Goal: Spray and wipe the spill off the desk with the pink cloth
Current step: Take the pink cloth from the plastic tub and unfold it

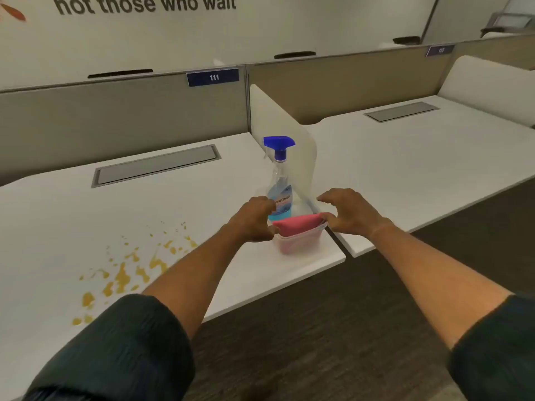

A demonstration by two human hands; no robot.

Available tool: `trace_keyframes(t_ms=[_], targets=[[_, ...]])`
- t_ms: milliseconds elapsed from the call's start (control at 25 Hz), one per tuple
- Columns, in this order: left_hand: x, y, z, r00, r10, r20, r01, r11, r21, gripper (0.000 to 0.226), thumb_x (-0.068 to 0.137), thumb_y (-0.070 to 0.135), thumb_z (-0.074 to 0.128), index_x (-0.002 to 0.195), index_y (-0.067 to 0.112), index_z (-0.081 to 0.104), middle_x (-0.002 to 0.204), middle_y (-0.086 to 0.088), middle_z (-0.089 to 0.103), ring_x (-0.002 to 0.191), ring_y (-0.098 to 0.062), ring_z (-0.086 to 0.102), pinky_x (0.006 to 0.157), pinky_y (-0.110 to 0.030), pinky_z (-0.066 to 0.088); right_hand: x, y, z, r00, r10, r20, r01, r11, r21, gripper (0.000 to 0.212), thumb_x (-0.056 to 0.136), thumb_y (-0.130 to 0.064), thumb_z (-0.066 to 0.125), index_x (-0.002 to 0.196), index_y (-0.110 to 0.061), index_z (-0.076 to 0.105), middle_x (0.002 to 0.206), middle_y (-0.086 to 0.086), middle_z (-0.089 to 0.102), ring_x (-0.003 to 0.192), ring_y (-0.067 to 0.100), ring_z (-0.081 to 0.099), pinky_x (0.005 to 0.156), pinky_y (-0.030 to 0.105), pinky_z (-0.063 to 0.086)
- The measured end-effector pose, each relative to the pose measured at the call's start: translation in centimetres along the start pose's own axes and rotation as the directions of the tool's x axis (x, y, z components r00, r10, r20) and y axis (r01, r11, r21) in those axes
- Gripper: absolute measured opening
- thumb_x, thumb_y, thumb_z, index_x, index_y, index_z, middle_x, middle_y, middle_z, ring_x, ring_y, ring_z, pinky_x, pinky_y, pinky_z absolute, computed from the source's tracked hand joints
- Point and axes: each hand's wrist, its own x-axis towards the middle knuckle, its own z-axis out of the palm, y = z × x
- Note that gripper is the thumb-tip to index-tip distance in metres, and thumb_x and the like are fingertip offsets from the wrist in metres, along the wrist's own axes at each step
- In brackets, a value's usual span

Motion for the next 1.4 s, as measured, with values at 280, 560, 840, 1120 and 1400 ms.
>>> trace_keyframes(t_ms=[280, 560, 840, 1120, 1400], targets=[[2.6, -1.1, 1.1, 0.997, -0.029, 0.076, 0.033, 0.998, -0.046, 0.052, 0.079, 0.030, 0.077, 0.123, 0.009, 0.060, 0.116, -0.008, 0.066, 0.097, -0.021, 0.062, 0.085, -0.027, 0.052, 2.3, 1.9, 1.8, 0.993, 0.024, 0.116, -0.025, 1.000, 0.006, 0.042, 0.086, -0.023, 0.073, 0.126, -0.010, 0.064, 0.118, 0.009, 0.069, 0.104, 0.027, 0.065, 0.096, 0.035, 0.051], [4.7, -1.0, 3.0, 0.986, -0.122, 0.116, 0.132, 0.988, -0.076, 0.046, 0.081, 0.024, 0.076, 0.121, 0.010, 0.060, 0.119, -0.009, 0.065, 0.101, -0.021, 0.063, 0.090, -0.030, 0.054, 6.0, 4.7, 3.7, 0.966, -0.069, 0.247, 0.074, 0.997, -0.010, 0.043, 0.087, -0.025, 0.072, 0.128, -0.013, 0.063, 0.121, 0.007, 0.068, 0.103, 0.021, 0.064, 0.095, 0.030, 0.049], [6.1, -0.4, 3.9, 0.962, -0.219, 0.162, 0.232, 0.970, -0.067, 0.050, 0.077, 0.019, 0.079, 0.123, 0.010, 0.061, 0.119, -0.008, 0.066, 0.102, -0.021, 0.063, 0.091, -0.032, 0.055, 8.6, 6.7, 3.9, 0.912, -0.215, 0.348, 0.208, 0.976, 0.056, 0.042, 0.082, -0.023, 0.078, 0.120, -0.010, 0.068, 0.112, 0.009, 0.072, 0.090, 0.017, 0.064, 0.089, 0.026, 0.051], [7.0, -0.1, 4.4, 0.959, -0.229, 0.168, 0.242, 0.968, -0.061, 0.046, 0.072, 0.017, 0.082, 0.114, 0.009, 0.066, 0.112, -0.007, 0.068, 0.097, -0.020, 0.063, 0.087, -0.034, 0.057, 9.9, 7.2, 3.9, 0.881, -0.247, 0.402, 0.221, 0.969, 0.111, 0.043, 0.080, -0.020, 0.080, 0.120, -0.007, 0.068, 0.112, 0.009, 0.071, 0.085, 0.012, 0.060, 0.085, 0.022, 0.050], [7.5, -0.5, 3.2, 0.957, -0.233, 0.173, 0.254, 0.960, -0.114, 0.040, 0.071, 0.014, 0.083, 0.109, 0.009, 0.069, 0.107, -0.005, 0.070, 0.090, -0.016, 0.064, 0.085, -0.027, 0.056, 10.6, 8.0, 3.4, 0.889, -0.249, 0.385, 0.173, 0.960, 0.221, 0.036, 0.077, -0.015, 0.082, 0.110, -0.008, 0.073, 0.099, 0.006, 0.074, 0.075, 0.010, 0.066, 0.071, 0.013, 0.052]])
